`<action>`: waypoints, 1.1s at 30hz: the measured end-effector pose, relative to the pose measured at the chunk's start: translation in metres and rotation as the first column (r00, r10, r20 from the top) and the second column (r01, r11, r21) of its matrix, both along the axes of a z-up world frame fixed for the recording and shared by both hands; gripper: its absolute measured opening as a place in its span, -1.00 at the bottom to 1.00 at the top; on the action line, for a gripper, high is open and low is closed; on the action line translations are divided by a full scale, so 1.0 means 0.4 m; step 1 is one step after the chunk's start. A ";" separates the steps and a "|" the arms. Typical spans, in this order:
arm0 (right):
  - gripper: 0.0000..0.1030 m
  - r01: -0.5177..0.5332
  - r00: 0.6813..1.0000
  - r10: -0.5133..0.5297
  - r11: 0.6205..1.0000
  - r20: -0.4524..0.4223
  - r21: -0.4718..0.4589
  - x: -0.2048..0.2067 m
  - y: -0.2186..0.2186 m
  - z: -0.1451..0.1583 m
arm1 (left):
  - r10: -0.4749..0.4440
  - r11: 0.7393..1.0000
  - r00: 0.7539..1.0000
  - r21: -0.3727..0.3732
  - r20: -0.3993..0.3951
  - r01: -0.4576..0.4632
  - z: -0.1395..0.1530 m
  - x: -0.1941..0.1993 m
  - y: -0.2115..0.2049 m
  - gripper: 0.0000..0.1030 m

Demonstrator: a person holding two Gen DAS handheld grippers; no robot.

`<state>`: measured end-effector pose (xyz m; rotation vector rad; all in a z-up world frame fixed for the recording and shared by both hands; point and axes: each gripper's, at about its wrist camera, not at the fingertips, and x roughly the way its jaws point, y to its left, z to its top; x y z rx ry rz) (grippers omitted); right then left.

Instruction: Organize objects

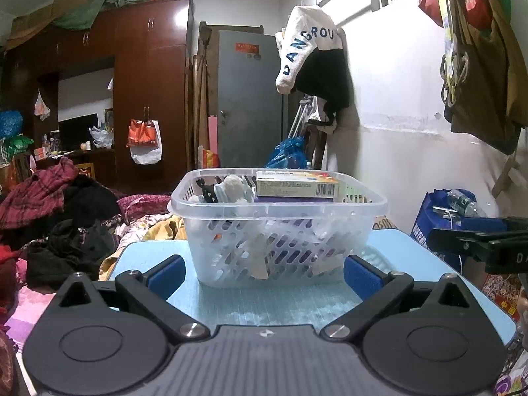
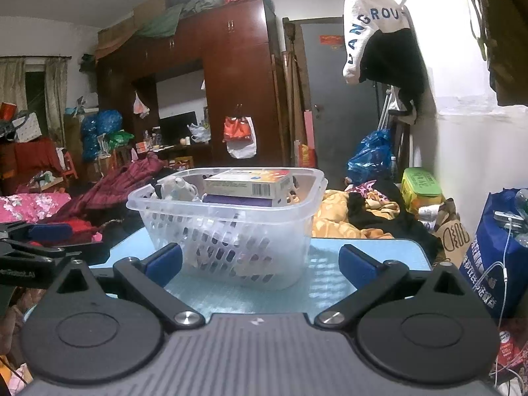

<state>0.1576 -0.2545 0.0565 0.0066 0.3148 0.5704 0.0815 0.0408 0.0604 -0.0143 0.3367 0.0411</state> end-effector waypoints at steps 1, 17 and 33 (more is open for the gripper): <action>1.00 0.000 1.000 0.000 1.000 0.000 0.001 0.000 0.000 -0.001 | 0.001 1.000 1.000 0.000 0.000 -0.001 0.000 0.000 -0.001 0.99; 1.00 0.011 1.000 -0.011 1.000 -0.001 0.006 -0.001 -0.003 -0.002 | -0.001 1.000 1.000 0.008 -0.012 0.001 -0.003 0.007 -0.013 0.99; 1.00 0.016 1.000 -0.016 1.000 -0.003 0.007 -0.001 -0.007 -0.007 | -0.008 1.000 1.000 0.014 -0.009 0.008 -0.002 0.010 -0.027 0.99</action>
